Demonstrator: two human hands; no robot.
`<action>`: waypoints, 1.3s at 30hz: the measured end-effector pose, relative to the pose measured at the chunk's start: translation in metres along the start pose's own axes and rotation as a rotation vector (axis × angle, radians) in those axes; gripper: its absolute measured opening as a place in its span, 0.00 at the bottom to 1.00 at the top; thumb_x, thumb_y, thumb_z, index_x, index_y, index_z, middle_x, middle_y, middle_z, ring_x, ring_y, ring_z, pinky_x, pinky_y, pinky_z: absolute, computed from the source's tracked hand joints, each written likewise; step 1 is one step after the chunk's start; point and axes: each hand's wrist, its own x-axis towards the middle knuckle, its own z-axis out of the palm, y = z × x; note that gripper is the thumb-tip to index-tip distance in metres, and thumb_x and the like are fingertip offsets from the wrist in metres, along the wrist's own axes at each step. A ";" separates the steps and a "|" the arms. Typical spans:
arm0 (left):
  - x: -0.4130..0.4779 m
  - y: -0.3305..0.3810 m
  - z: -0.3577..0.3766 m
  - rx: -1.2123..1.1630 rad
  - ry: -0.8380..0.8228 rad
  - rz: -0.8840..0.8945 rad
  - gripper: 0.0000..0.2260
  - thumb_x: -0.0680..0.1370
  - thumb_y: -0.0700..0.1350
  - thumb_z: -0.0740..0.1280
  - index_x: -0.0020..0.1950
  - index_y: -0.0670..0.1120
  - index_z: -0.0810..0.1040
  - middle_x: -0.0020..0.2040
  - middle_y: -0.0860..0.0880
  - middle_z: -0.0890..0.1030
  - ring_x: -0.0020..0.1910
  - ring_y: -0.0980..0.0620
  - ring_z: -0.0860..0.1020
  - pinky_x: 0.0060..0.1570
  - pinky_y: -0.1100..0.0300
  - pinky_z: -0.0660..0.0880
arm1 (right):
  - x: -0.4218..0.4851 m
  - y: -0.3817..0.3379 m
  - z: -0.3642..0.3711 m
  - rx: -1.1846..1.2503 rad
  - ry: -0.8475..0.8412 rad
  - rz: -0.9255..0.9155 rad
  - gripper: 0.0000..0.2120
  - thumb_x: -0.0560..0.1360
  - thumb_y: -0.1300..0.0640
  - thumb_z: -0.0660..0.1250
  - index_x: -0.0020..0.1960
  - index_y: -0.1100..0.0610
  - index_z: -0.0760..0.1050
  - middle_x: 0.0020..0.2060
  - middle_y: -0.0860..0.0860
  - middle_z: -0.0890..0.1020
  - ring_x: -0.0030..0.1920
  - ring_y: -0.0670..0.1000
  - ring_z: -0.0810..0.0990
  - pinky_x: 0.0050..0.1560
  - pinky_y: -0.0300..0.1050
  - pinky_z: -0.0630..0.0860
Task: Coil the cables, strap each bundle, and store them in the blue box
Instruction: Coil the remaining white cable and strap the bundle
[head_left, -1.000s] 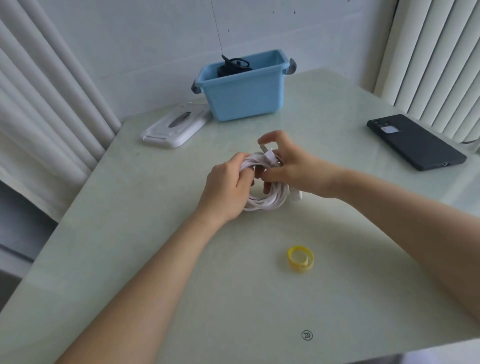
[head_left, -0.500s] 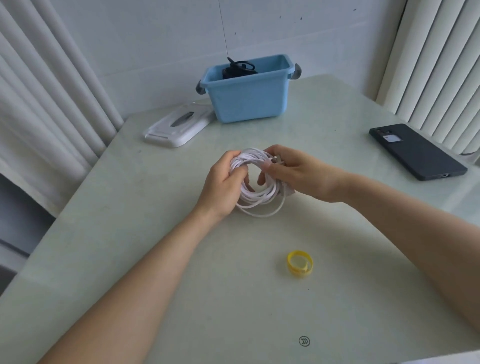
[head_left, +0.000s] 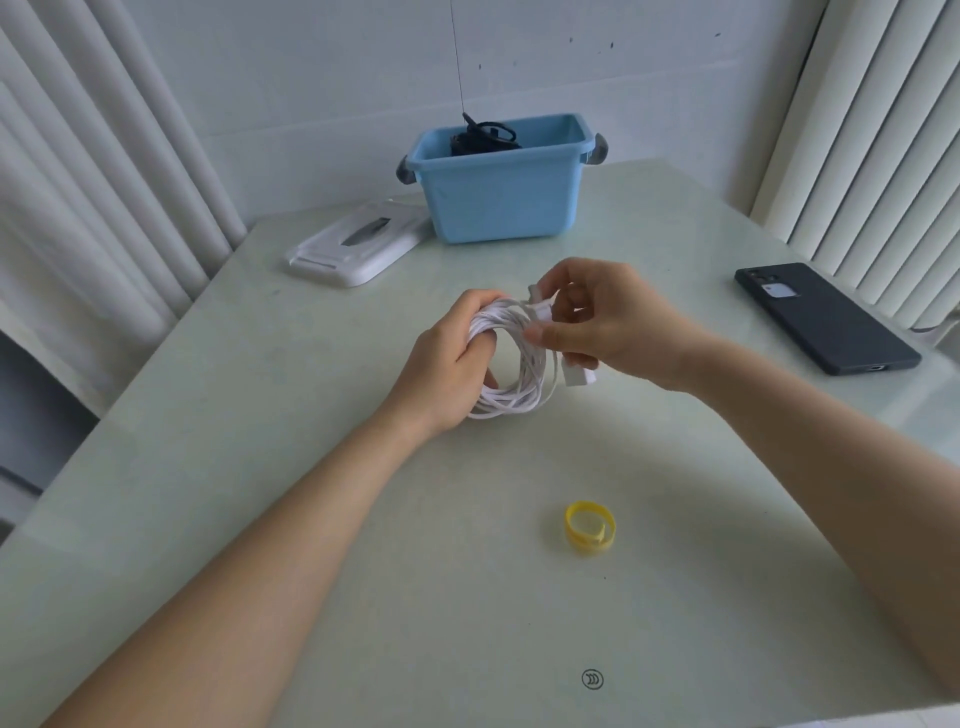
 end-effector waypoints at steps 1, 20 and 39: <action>0.000 0.000 0.000 -0.009 -0.008 0.003 0.16 0.80 0.38 0.57 0.64 0.51 0.75 0.45 0.51 0.81 0.35 0.50 0.80 0.42 0.56 0.77 | 0.000 0.001 0.002 0.029 0.004 -0.017 0.12 0.73 0.63 0.75 0.53 0.59 0.76 0.30 0.48 0.79 0.30 0.52 0.78 0.33 0.46 0.75; -0.004 0.013 0.004 -0.421 0.142 -0.062 0.10 0.84 0.47 0.63 0.44 0.44 0.72 0.29 0.59 0.72 0.26 0.52 0.71 0.29 0.60 0.71 | -0.001 0.010 0.016 0.344 -0.023 0.128 0.15 0.85 0.53 0.56 0.60 0.55 0.79 0.54 0.60 0.83 0.51 0.55 0.81 0.59 0.57 0.75; -0.010 0.032 -0.019 -0.088 0.003 0.103 0.14 0.69 0.57 0.74 0.49 0.52 0.78 0.50 0.54 0.79 0.48 0.56 0.77 0.46 0.59 0.74 | -0.010 0.031 -0.021 0.164 -0.149 0.110 0.09 0.82 0.60 0.64 0.45 0.63 0.75 0.35 0.52 0.78 0.36 0.51 0.77 0.42 0.50 0.71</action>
